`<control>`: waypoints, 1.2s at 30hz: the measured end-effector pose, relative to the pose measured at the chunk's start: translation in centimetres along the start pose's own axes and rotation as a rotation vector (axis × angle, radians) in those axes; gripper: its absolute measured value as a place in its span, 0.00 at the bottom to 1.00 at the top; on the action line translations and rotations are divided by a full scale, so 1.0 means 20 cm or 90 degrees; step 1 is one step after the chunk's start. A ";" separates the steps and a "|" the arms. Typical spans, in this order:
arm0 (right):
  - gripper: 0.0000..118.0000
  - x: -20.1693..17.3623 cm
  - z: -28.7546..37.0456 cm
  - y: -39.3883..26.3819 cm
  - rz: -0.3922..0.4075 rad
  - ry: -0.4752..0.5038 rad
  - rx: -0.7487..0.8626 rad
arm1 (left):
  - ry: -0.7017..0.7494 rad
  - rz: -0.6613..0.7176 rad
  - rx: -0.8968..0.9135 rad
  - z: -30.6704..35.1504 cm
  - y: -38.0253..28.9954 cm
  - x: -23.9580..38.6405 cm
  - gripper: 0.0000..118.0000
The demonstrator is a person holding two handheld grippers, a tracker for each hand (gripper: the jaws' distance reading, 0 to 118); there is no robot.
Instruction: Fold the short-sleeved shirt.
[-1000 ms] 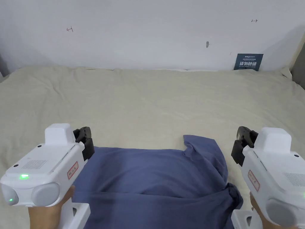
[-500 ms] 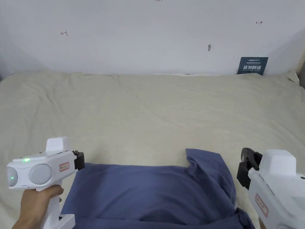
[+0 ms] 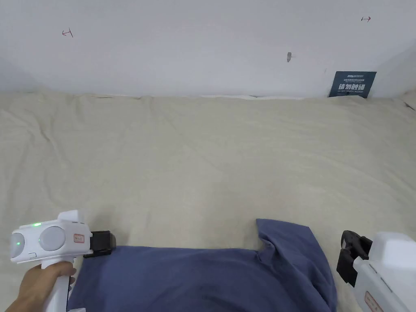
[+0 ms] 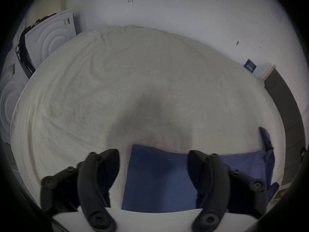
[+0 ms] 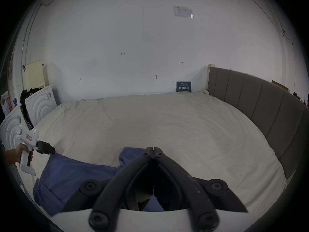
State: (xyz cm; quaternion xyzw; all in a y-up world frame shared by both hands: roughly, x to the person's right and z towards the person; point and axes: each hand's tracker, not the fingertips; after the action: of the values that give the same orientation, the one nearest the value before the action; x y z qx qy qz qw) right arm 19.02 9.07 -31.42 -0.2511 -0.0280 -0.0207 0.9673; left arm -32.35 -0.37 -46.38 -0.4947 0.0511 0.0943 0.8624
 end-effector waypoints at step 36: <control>0.01 0.21 -0.27 0.00 -0.024 0.042 -0.181 | -0.035 -0.020 0.133 0.66 -0.30 0.02 0.02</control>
State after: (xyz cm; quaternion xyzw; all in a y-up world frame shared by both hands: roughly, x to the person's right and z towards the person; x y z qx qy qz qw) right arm 23.52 6.35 -35.84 -0.3841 0.0023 -0.0511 0.9219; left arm -30.79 8.07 -34.80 -0.3998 0.0290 0.0884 0.9119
